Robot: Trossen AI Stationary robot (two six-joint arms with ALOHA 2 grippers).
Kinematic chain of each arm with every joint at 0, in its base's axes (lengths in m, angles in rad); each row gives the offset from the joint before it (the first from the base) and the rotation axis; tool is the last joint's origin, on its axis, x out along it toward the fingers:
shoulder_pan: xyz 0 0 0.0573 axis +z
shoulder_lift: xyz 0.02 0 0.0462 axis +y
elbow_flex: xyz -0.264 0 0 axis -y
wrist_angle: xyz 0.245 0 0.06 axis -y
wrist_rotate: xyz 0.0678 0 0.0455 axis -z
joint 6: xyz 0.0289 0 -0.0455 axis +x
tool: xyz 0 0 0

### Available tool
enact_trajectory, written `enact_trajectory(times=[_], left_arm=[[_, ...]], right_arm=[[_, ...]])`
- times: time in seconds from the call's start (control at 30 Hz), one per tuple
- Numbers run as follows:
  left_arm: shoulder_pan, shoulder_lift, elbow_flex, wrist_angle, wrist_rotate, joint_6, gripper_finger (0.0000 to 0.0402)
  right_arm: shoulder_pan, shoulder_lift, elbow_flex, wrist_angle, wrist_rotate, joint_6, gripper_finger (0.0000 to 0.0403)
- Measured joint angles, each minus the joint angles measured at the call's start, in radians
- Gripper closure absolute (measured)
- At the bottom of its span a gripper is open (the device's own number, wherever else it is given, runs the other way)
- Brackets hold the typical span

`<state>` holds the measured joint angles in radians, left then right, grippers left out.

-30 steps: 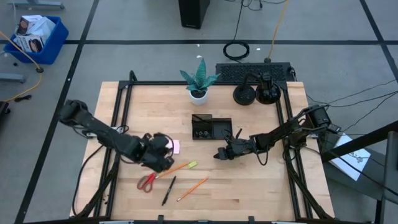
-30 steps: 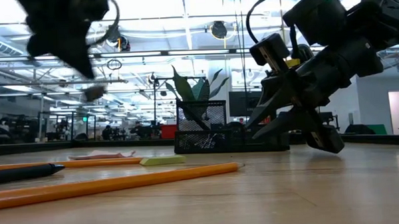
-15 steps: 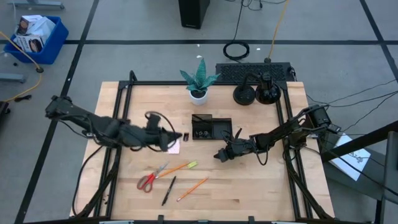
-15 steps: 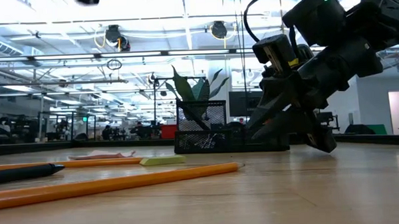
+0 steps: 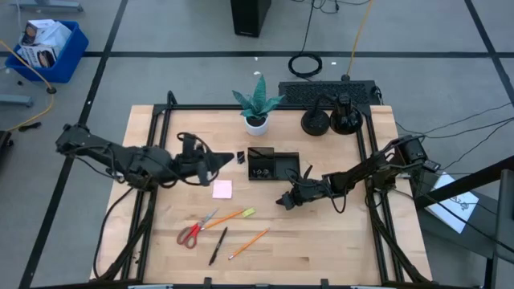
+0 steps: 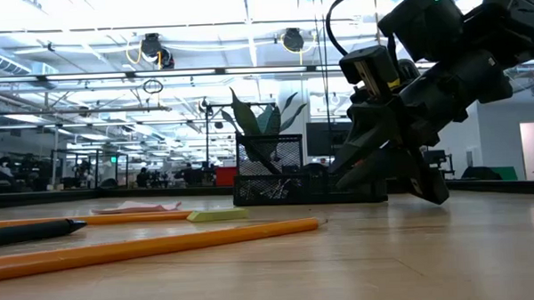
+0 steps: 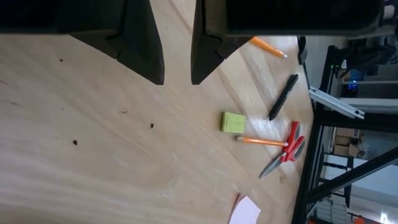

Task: Pick and place office supplies into organizer
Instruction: Put the black binder clip into the black desk organizer

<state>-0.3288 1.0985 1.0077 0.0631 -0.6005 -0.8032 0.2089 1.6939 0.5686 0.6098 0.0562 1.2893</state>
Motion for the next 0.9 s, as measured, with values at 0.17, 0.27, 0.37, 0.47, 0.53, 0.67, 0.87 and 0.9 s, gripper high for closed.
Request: enact_trajectory(times=[0.17, 0.27, 0.37, 0.47, 0.53, 0.67, 0.87, 0.9], left_arm=[[0.056, 0.001, 0.000, -0.237, 0.019, 0.061, 0.0401], [0.072, 0.009, 0.000, -0.368, 0.016, 0.144, 0.0401], [0.112, 0.026, 0.000, -0.421, -0.007, 0.112, 0.0401], [0.154, 0.060, 0.000, -0.424, 0.041, 0.105, 0.0401], [0.176, 0.101, 0.000, -0.426, 0.106, 0.092, 0.0401], [0.208, 0.187, -0.001, -0.409, 0.178, 0.057, 0.0401], [0.212, 0.311, -0.001, -0.356, 0.261, 0.054, 0.0401], [0.209, 0.326, -0.001, -0.343, 0.267, 0.060, 0.0401]], right_arm=[[0.002, 0.000, 0.000, 0.000, -0.005, 0.006, 0.0328], [0.004, 0.000, 0.000, 0.000, -0.007, 0.006, 0.0328], [0.004, 0.000, 0.000, -0.001, -0.006, 0.005, 0.0328], [0.004, 0.000, 0.000, -0.010, -0.003, 0.005, 0.0328], [0.004, 0.000, 0.000, -0.012, -0.002, 0.004, 0.0328], [0.005, 0.000, 0.000, -0.016, -0.001, -0.013, 0.0328], [0.005, 0.000, 0.000, -0.016, -0.001, -0.020, 0.0328], [0.006, 0.000, 0.000, -0.016, -0.001, -0.022, 0.0328]])
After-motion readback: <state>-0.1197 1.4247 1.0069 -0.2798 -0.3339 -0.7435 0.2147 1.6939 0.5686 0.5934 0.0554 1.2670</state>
